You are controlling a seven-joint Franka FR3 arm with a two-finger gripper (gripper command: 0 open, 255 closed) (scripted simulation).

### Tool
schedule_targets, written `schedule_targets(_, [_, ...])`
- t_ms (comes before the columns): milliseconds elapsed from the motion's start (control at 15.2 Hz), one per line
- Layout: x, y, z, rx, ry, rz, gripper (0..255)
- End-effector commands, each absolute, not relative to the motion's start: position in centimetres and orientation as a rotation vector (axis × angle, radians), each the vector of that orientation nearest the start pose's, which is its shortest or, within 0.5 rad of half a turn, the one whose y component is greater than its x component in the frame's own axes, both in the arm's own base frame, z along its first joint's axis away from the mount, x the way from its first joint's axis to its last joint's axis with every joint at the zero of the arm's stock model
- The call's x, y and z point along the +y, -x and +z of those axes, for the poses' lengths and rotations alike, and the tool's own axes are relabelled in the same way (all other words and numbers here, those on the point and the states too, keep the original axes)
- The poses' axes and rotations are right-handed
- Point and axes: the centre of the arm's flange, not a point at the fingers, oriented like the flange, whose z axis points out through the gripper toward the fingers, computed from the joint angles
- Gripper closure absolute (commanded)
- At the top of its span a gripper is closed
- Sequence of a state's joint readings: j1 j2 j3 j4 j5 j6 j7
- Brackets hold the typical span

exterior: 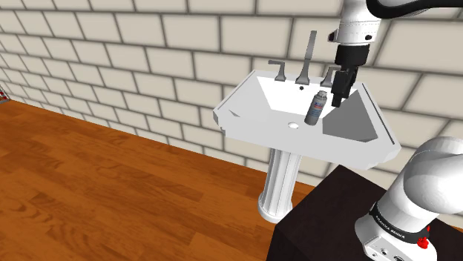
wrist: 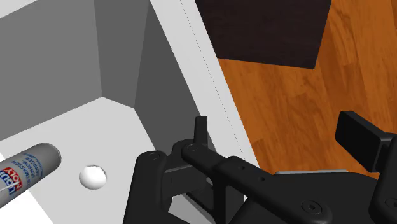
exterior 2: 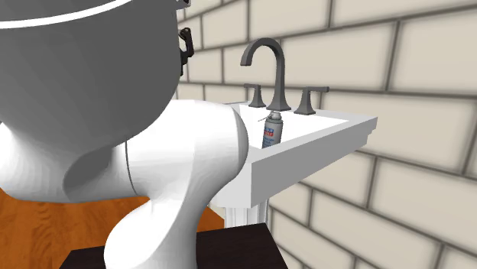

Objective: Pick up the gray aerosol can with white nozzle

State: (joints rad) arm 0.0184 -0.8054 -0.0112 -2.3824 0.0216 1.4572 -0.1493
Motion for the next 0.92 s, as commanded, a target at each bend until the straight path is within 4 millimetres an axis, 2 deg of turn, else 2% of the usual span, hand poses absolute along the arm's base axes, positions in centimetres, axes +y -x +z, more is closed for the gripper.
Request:
schedule_targets(0, [0.4,-28.8,57.5,-0.250,3.088,0.182,0])
schedule_targets(858, [-11.4,-37.9,51.7,0.022,3.159,0.076,0])
